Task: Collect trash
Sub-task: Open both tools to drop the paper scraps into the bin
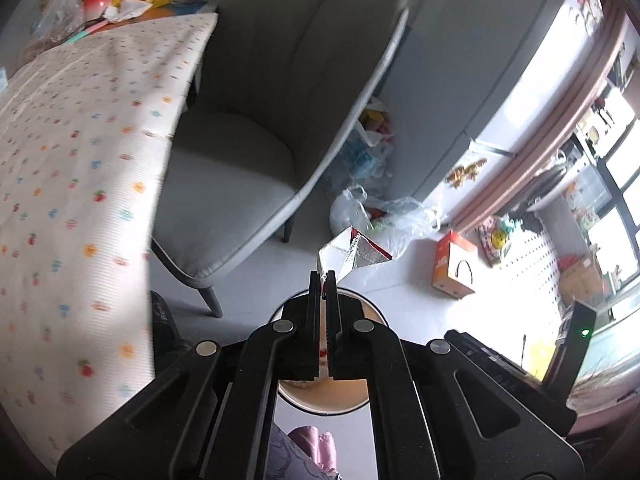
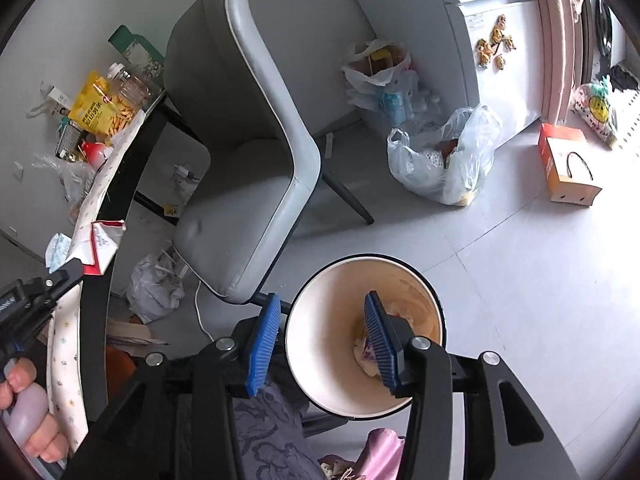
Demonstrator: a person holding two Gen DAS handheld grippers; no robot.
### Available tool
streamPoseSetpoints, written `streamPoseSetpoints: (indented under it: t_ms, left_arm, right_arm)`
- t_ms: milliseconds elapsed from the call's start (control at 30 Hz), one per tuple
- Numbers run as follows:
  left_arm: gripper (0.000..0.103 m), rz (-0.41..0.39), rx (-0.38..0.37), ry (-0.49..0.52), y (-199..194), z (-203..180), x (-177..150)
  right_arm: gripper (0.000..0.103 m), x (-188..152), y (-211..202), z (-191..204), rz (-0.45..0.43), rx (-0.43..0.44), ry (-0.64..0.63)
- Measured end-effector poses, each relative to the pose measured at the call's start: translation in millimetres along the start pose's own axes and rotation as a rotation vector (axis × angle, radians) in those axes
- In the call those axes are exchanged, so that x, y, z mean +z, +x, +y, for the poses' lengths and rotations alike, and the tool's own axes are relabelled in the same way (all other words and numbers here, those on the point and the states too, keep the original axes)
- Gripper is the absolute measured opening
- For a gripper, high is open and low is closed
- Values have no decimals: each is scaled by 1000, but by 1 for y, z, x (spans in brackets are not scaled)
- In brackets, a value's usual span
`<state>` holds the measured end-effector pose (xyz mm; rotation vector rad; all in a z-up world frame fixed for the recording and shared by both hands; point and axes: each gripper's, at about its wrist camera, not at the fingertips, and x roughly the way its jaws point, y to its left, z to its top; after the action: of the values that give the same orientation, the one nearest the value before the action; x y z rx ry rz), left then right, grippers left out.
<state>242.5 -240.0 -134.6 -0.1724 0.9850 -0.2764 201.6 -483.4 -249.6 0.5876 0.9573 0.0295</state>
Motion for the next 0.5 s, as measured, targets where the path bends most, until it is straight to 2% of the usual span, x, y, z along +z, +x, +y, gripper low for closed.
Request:
streamPoseSetpoints:
  t_ms: [367,433,467,500]
  left_arm:
    - [3,118,-47,93,34,-41,-10]
    - [9,143,-72,90,39,-43,-13]
    - [26,152,-83,83,41,-42,-13]
    - [52,160,-107,72,42,-42,-14]
  right_arm:
    - [46,4,-49,-34,-96,-20,59]
    - [46,4,-58,-40,-115,-24,72]
    - [46,4,-61,-43,-121,-25,77]
    - [46,4,-64,-46,-127,-27,86]
